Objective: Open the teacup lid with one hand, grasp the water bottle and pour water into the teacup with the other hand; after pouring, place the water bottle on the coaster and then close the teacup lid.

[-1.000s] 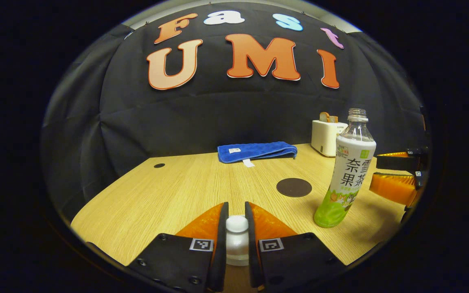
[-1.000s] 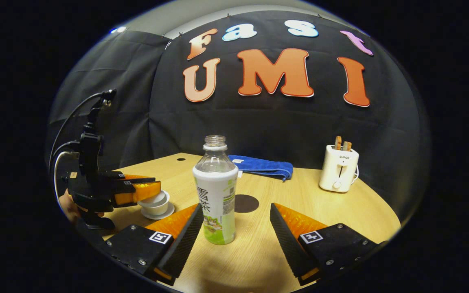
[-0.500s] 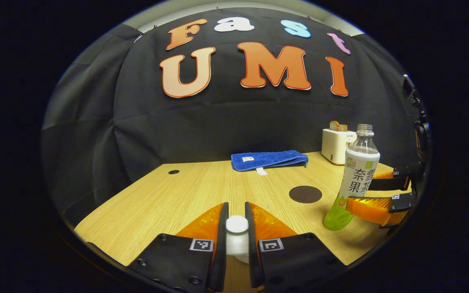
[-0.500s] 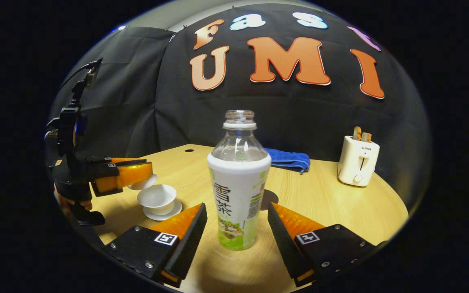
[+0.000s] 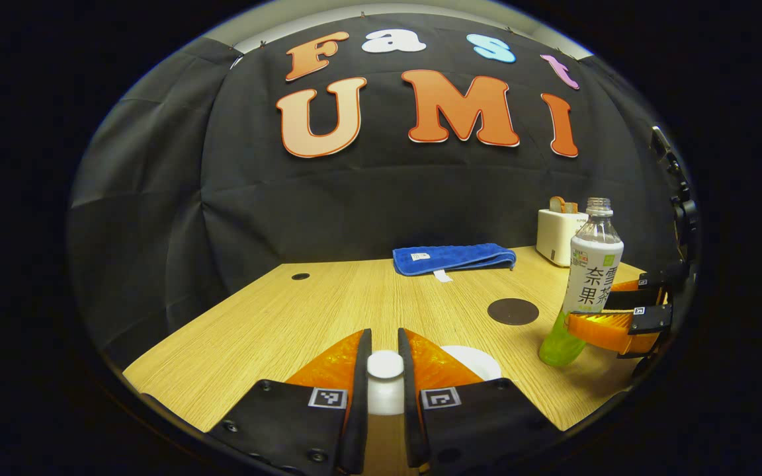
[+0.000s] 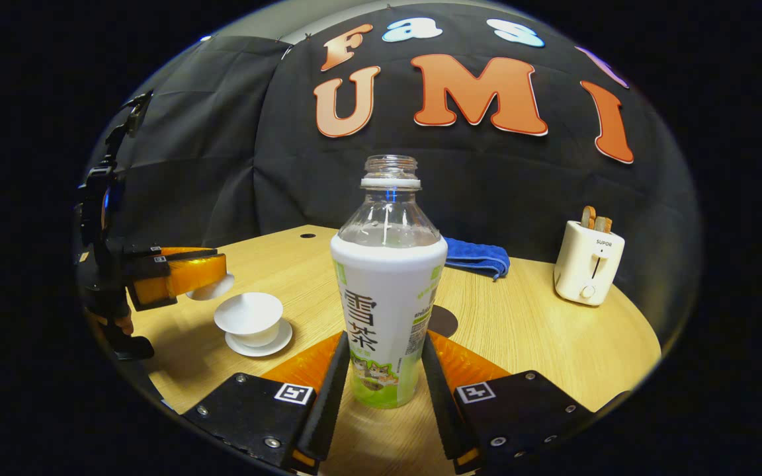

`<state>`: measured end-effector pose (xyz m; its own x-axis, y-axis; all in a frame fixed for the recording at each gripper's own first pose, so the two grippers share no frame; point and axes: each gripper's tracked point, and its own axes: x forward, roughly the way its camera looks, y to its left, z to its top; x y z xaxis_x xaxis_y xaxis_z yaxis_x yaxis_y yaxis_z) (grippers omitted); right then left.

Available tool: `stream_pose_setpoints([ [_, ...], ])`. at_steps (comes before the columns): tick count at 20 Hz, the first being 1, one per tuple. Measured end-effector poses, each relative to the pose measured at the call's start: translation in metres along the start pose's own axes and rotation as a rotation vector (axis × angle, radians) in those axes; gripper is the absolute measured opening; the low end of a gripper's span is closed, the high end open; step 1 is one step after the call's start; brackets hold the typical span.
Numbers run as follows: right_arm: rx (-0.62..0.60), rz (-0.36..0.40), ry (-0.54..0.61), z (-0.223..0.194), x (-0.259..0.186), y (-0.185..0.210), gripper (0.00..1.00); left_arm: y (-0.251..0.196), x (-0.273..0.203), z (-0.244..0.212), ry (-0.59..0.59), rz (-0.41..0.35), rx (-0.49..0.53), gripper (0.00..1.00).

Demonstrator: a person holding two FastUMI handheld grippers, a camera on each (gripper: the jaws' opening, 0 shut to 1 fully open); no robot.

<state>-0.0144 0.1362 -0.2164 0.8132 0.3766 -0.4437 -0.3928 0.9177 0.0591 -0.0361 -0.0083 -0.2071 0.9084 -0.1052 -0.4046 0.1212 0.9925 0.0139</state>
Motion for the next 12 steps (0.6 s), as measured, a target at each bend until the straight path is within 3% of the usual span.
stream_pose_setpoints([
  [3,-0.061,-0.029,-0.026,0.011,-0.002,-0.006,0.64,0.01,-0.003,0.001,-0.007,0.017,-0.004,0.27],
  [12,-0.417,-0.154,-0.023,0.021,-0.002,-0.025,0.64,0.046,-0.019,0.01,-0.045,0.082,-0.007,0.27],
])
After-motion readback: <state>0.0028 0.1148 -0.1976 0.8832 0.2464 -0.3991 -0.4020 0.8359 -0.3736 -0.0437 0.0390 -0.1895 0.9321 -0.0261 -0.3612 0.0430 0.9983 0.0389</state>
